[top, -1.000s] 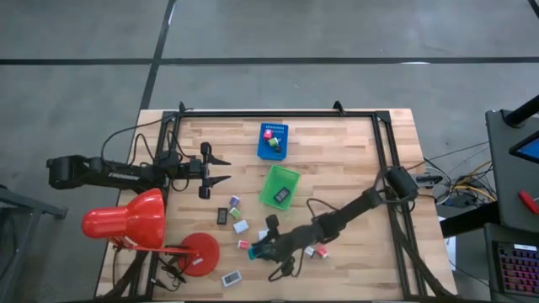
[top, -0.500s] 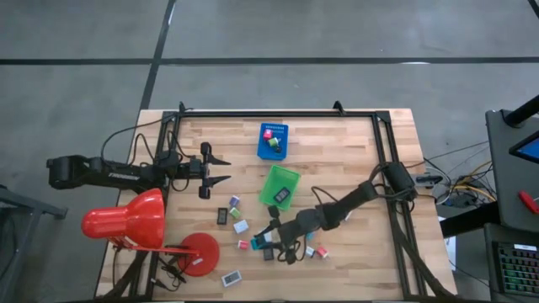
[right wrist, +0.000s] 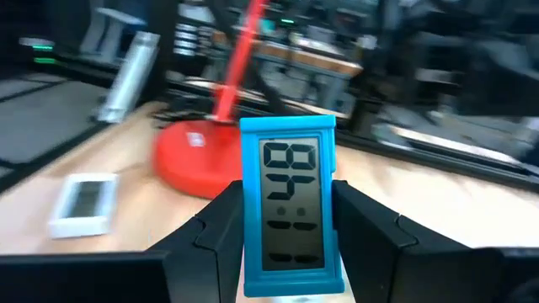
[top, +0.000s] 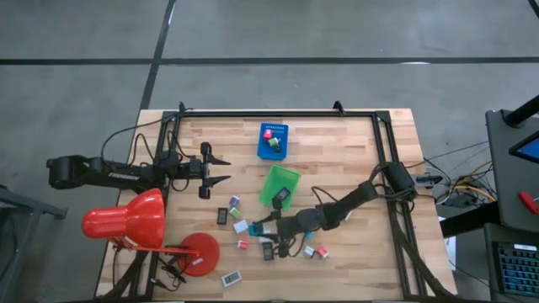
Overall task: Pick & Place Office items
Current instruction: Put the light blue digital clock into the green bin
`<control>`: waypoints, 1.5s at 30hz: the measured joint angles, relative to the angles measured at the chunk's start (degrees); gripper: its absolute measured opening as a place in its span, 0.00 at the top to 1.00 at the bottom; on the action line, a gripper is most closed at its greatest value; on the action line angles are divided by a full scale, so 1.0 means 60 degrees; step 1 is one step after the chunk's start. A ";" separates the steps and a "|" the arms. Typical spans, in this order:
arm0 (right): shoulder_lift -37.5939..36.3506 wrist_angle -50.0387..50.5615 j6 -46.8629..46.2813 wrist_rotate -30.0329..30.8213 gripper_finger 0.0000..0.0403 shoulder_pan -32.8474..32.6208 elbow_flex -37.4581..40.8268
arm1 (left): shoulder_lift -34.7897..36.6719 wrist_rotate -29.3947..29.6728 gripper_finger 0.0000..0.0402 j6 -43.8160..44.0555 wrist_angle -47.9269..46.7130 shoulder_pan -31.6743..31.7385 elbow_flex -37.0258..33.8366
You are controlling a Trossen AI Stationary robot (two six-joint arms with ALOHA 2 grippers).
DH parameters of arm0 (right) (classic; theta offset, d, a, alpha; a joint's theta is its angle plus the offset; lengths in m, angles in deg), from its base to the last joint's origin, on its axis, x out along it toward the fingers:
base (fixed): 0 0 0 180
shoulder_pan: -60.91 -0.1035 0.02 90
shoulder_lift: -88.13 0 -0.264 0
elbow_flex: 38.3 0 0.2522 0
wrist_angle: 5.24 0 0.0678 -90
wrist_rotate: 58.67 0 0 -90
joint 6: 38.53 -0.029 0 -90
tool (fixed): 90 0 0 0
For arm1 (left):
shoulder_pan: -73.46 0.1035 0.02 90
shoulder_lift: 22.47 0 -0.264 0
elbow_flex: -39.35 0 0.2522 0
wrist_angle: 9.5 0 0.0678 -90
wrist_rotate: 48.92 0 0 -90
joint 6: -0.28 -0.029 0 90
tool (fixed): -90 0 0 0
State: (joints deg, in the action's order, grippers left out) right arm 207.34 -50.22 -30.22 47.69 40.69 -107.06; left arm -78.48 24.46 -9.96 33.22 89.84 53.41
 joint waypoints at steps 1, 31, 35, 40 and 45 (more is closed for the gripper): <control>0.0000 -0.0004 -0.0059 0.0356 0.64 0.0007 0.0000 | 0.0001 -0.0004 0.49 0.0000 0.0000 0.0000 0.0000; 0.0000 0.2049 -0.2116 0.7807 0.64 0.0122 -0.0242 | 0.0001 -0.0044 0.49 -0.0044 -0.0129 0.0002 -0.0002; -0.0015 0.2588 -0.2628 0.7807 0.64 0.0122 -0.0356 | 0.0001 -0.0044 0.49 -0.0044 -0.0127 0.0004 -0.0004; -0.0414 0.4909 -0.4070 0.7771 0.64 0.0153 -0.0648 | 0.0001 -0.0044 0.49 -0.0044 -0.0131 0.0002 -0.0002; -0.0867 0.7614 -0.5465 0.7143 0.64 0.0303 -0.1216 | -0.0010 -0.0044 0.49 -0.0046 -0.0160 0.0000 -0.0004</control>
State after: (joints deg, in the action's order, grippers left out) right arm 202.14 -4.54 -63.01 90.55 42.51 -114.36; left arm -78.54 24.19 -10.24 32.27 89.84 53.39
